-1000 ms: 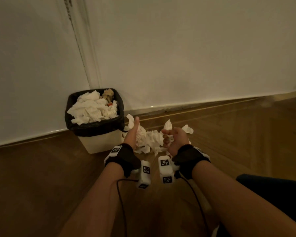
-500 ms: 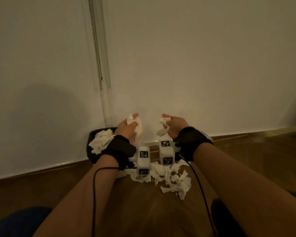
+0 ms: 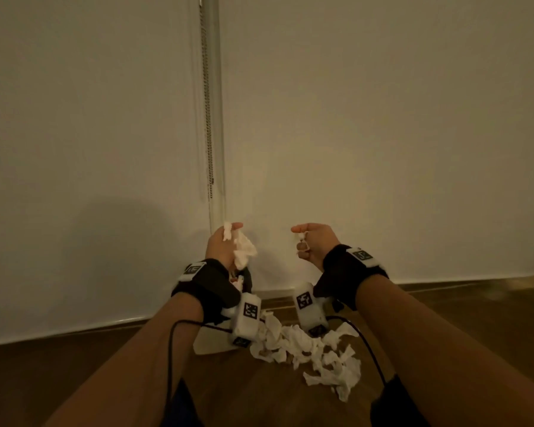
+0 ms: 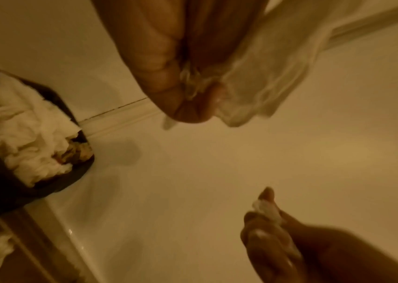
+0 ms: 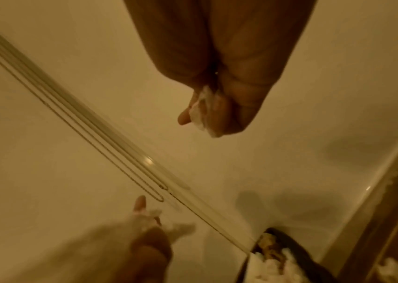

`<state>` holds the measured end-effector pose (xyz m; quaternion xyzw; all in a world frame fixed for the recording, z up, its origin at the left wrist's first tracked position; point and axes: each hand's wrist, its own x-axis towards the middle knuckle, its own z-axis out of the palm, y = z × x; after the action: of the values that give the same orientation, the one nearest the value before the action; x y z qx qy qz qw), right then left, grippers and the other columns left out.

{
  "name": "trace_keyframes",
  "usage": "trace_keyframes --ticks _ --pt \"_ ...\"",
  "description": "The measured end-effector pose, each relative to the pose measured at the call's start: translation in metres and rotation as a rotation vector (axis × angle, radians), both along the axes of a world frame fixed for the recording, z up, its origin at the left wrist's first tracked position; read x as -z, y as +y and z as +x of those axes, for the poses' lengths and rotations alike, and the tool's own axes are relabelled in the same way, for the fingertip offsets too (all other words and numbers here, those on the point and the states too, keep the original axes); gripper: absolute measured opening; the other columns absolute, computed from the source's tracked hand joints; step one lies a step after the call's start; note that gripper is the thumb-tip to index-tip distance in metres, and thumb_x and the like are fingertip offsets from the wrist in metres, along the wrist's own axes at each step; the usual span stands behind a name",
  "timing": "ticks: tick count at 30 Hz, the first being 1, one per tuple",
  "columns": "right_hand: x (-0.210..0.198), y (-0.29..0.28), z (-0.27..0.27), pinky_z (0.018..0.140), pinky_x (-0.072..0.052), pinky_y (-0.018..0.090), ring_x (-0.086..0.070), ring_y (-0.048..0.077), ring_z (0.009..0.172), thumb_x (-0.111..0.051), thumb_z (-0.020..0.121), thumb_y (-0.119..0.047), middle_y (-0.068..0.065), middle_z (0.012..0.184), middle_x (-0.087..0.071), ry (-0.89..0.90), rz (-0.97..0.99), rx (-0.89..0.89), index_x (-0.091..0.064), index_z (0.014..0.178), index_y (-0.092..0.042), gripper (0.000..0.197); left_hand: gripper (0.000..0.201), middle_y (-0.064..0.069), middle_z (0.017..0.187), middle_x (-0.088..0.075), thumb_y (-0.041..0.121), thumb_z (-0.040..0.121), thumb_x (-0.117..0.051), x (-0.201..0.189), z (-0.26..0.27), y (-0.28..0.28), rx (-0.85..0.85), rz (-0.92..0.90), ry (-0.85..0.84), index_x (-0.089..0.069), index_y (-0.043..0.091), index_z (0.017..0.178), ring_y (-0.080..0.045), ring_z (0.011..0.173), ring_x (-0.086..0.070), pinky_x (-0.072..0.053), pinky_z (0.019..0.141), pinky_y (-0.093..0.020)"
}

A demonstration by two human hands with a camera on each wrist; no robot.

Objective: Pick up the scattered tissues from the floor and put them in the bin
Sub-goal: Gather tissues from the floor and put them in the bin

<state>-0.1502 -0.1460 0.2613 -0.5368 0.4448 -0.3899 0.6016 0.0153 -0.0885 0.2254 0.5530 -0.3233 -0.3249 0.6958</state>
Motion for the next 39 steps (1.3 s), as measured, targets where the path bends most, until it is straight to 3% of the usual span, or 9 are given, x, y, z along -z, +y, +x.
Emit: trace_keyframes --ticks 3,8,13,18,20,24,30,33,39 --pt "-0.011 0.006 0.011 0.046 -0.026 0.023 -0.028 0.012 0.055 -0.036 0.094 0.004 0.004 0.078 -0.038 -0.068 0.024 -0.005 -0.057 0.104 -0.002 0.024 0.025 -0.010 0.112 -0.054 0.003 0.091 -0.053 -0.003 -0.002 0.000 -0.031 -0.013 -0.091 -0.056 0.017 0.111 -0.026 0.107 -0.051 -0.042 0.099 -0.041" --pt "-0.007 0.015 0.028 0.057 -0.041 0.025 -0.047 0.016 0.067 -0.026 0.092 0.018 0.015 0.102 -0.042 -0.047 -0.007 -0.041 -0.036 0.137 0.003 0.049 0.059 -0.018 0.128 -0.047 -0.015 0.080 -0.054 0.003 0.000 0.001 -0.019 0.065 -0.173 -0.039 0.005 0.134 -0.029 0.116 -0.048 -0.042 0.102 -0.043" --pt "-0.003 0.017 0.032 0.085 -0.053 0.040 -0.055 0.044 0.110 -0.045 0.088 0.018 0.027 0.127 -0.044 -0.112 0.014 -0.053 -0.045 0.126 0.006 0.040 0.015 -0.015 0.096 -0.058 0.007 0.095 -0.047 0.004 -0.007 0.003 0.006 0.013 -0.214 -0.057 0.012 0.086 -0.028 0.093 -0.057 -0.048 0.087 -0.043" --pt "0.000 0.023 0.035 0.051 -0.055 0.035 -0.060 0.028 0.064 -0.037 0.096 0.002 0.016 0.093 -0.054 -0.124 0.015 -0.062 -0.043 0.113 -0.013 0.023 0.014 -0.008 0.090 -0.061 -0.002 0.092 -0.046 0.004 -0.004 0.002 0.049 -0.028 -0.212 -0.053 0.009 0.088 -0.023 0.084 -0.059 -0.047 0.081 -0.040" --pt "0.003 0.021 0.037 0.051 -0.054 0.033 -0.058 0.028 0.056 -0.036 0.095 0.007 0.018 0.078 -0.055 -0.087 -0.029 -0.055 -0.052 0.102 -0.005 0.021 0.019 -0.005 0.087 -0.059 -0.003 0.092 -0.044 0.006 -0.001 0.000 0.040 -0.012 -0.155 -0.049 0.010 0.105 -0.019 0.080 -0.057 -0.048 0.077 -0.036" --pt "0.016 0.010 0.041 0.063 -0.056 0.027 -0.055 0.019 0.053 -0.041 0.091 0.010 0.010 0.069 -0.057 0.029 -0.134 -0.025 -0.067 0.091 0.002 0.027 0.030 -0.003 0.073 -0.047 -0.009 0.092 -0.031 0.011 0.004 -0.004 -0.026 0.010 -0.065 -0.048 0.016 0.091 -0.012 0.056 -0.048 -0.042 0.051 -0.020" --pt "0.025 -0.002 0.049 0.085 -0.050 0.032 -0.058 0.019 0.079 -0.052 0.090 -0.003 0.016 0.099 -0.061 0.023 -0.065 -0.043 -0.057 0.116 0.009 0.029 0.030 -0.005 0.105 -0.049 0.030 0.097 -0.040 0.014 0.015 -0.011 -0.058 0.019 0.096 -0.048 0.014 0.121 -0.020 0.103 -0.043 -0.037 0.088 -0.034" --pt "0.033 -0.006 0.054 0.086 -0.050 0.028 -0.061 0.031 0.101 -0.041 0.090 0.014 0.023 0.124 -0.055 0.028 -0.082 -0.066 -0.059 0.115 0.011 0.031 0.039 -0.014 0.129 -0.047 0.021 0.099 -0.033 0.017 0.025 -0.012 -0.129 0.108 0.089 -0.044 0.006 0.133 -0.026 0.116 -0.044 -0.032 0.104 -0.038" --pt "0.060 -0.006 0.065 0.098 -0.048 0.042 -0.062 0.035 0.104 -0.051 0.088 0.008 0.021 0.117 -0.062 0.140 -0.104 -0.034 -0.069 0.099 0.000 0.023 0.032 -0.015 0.136 -0.047 0.014 0.096 -0.045 0.036 0.049 -0.013 -0.271 0.286 -0.163 -0.057 0.011 0.126 -0.030 0.124 -0.047 -0.034 0.105 -0.025"
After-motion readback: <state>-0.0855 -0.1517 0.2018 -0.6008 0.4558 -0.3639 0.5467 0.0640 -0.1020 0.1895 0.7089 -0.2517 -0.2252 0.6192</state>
